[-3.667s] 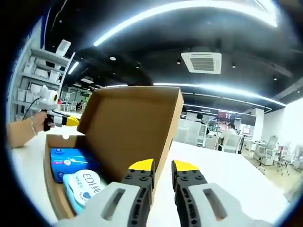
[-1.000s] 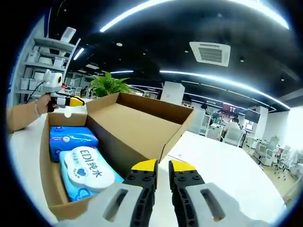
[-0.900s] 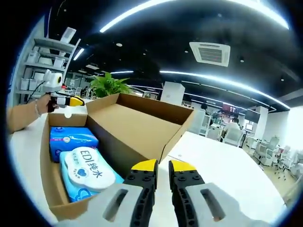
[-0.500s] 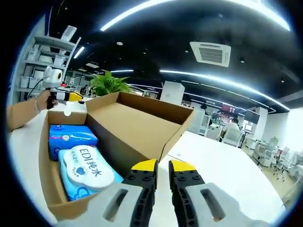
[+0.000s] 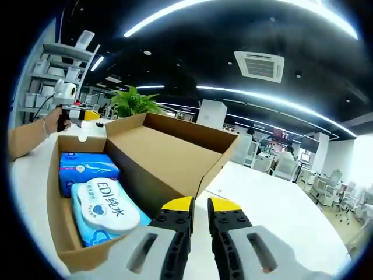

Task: Operate the shoe box by opening the lid, removing the specified soft item, and placing it in the target area until the item is outside and the box remains undamaged.

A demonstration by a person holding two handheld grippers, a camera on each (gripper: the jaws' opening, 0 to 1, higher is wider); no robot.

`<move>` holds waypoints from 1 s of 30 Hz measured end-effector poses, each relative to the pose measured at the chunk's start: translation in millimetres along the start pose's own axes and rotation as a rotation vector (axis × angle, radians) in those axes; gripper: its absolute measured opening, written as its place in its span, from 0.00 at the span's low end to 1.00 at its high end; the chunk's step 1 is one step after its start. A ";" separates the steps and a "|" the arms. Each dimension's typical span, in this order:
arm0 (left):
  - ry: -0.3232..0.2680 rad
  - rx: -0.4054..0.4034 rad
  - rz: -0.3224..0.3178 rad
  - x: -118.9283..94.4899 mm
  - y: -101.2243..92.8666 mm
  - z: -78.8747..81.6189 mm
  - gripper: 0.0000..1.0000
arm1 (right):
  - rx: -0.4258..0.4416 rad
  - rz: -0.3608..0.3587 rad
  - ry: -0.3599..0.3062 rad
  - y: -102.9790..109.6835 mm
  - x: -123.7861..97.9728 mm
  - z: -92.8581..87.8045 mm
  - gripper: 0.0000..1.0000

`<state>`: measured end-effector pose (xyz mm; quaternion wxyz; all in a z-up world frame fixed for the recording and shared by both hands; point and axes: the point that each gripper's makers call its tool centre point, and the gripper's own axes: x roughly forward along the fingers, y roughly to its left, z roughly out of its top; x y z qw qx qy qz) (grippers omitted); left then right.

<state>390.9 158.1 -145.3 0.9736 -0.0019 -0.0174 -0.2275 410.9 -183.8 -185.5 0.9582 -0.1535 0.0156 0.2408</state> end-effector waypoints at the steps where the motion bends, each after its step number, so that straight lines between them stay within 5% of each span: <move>1: -0.001 -0.002 0.000 -0.3 0.1 0.2 0.10 | 0.000 0.001 -0.001 0.2 0.1 0.3 0.08; 16: -0.030 -0.023 -0.015 -5.1 -4.6 9.7 0.10 | -0.020 -0.005 -0.016 2.4 -3.6 5.5 0.08; 30: -0.054 -0.021 -0.063 -16.2 -26.1 39.0 0.10 | -0.027 -0.026 -0.020 -5.0 -6.0 8.1 0.08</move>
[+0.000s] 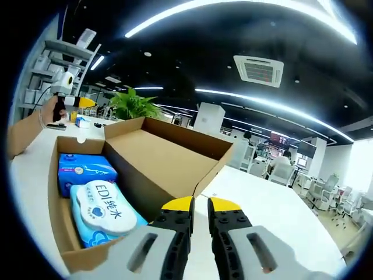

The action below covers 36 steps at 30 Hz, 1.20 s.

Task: Operate the shoe box by opening the lid, removing the specified soft item, and placing it in the target area until the item is outside and the box remains undamaged.

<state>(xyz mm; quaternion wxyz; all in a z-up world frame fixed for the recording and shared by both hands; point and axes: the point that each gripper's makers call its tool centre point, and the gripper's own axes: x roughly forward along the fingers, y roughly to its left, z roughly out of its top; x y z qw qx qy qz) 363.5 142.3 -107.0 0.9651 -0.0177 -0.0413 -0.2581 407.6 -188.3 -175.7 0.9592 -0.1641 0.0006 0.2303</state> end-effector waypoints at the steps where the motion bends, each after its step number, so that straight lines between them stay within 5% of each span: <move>1: 0.004 0.008 0.000 0.6 -0.9 -0.3 0.10 | -0.001 -0.003 0.001 -1.3 0.2 -0.4 0.08; 11: 0.003 -0.015 -0.057 -0.2 -12.7 10.3 0.10 | 0.007 -0.008 0.000 -5.7 0.2 -0.9 0.08; 19: 0.055 -0.017 -0.137 -14.1 -31.3 -19.3 0.10 | 0.026 -0.008 -0.021 -9.1 -3.0 3.7 0.08; 28: 0.008 -0.008 -0.217 -20.7 -41.1 -18.2 0.10 | 0.061 0.024 -0.061 -12.5 -5.3 8.6 0.09; 36: 0.049 0.029 -0.196 -17.7 -30.2 -31.7 0.10 | 0.066 0.091 -0.120 -3.4 -7.5 19.2 0.13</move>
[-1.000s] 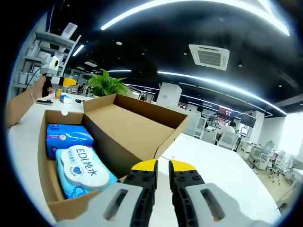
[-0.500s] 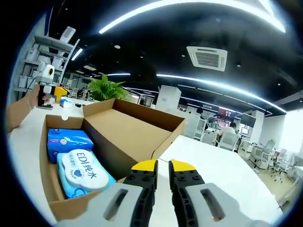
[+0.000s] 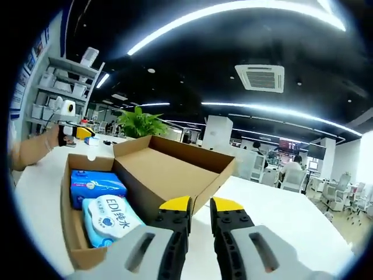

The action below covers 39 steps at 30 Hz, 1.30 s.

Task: Operate the shoe box by opening the lid, removing the specified soft item, and placing it in the target area until the item is outside and the box remains undamaged.

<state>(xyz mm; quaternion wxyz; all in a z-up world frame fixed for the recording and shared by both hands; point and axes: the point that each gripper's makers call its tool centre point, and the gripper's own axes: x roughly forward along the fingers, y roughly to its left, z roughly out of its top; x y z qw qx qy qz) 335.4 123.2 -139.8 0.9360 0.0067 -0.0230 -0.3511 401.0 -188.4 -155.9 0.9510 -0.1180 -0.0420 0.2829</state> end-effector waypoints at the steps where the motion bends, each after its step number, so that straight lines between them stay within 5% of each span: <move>1: -0.002 -0.003 -0.002 -0.7 0.4 0.4 0.10 | 0.005 0.009 -0.008 1.7 0.0 1.3 0.13; 39: -0.005 -0.001 -0.056 1.6 -13.3 1.2 0.10 | 0.075 0.114 -0.101 12.7 -5.8 21.0 0.21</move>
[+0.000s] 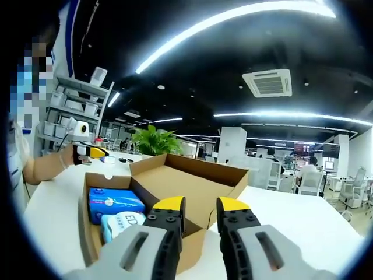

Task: Operate the shoe box by opening the lid, removing the specified soft item, and placing it in the target area until the item is outside and the box remains undamaged.

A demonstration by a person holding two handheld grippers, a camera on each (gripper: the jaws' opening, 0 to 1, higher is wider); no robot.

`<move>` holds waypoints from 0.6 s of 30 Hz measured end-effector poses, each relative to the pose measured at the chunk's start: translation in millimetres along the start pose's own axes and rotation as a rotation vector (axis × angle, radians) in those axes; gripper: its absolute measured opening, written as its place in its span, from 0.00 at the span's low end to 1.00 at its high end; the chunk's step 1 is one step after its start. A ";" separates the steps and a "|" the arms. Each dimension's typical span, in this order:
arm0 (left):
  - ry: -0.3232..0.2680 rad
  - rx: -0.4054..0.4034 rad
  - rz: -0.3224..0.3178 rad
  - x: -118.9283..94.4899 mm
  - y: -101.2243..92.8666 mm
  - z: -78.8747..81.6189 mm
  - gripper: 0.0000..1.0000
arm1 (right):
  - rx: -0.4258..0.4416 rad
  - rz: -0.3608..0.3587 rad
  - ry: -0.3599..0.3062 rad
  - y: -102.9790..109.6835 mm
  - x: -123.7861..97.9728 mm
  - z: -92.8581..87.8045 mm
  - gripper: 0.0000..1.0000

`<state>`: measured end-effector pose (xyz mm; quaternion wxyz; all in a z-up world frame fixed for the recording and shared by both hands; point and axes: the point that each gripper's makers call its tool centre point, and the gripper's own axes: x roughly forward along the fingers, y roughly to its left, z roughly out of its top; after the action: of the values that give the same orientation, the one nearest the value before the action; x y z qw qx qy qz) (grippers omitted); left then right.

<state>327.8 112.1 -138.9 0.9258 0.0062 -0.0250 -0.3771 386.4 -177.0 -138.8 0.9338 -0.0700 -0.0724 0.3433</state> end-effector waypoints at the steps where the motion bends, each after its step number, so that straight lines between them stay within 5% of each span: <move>1: 0.000 0.000 -0.002 0.0 -0.5 0.1 0.10 | 0.000 0.001 -0.001 0.1 0.0 0.2 0.21; 18: -0.003 0.001 -0.017 -0.6 -5.5 2.2 0.10 | -0.013 0.054 -0.026 16.4 1.0 26.1 0.22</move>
<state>323.4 108.6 -136.9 0.9226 0.0061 -0.0263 -0.3847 372.0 -161.9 -116.1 0.9227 -0.0733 -0.0850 0.3689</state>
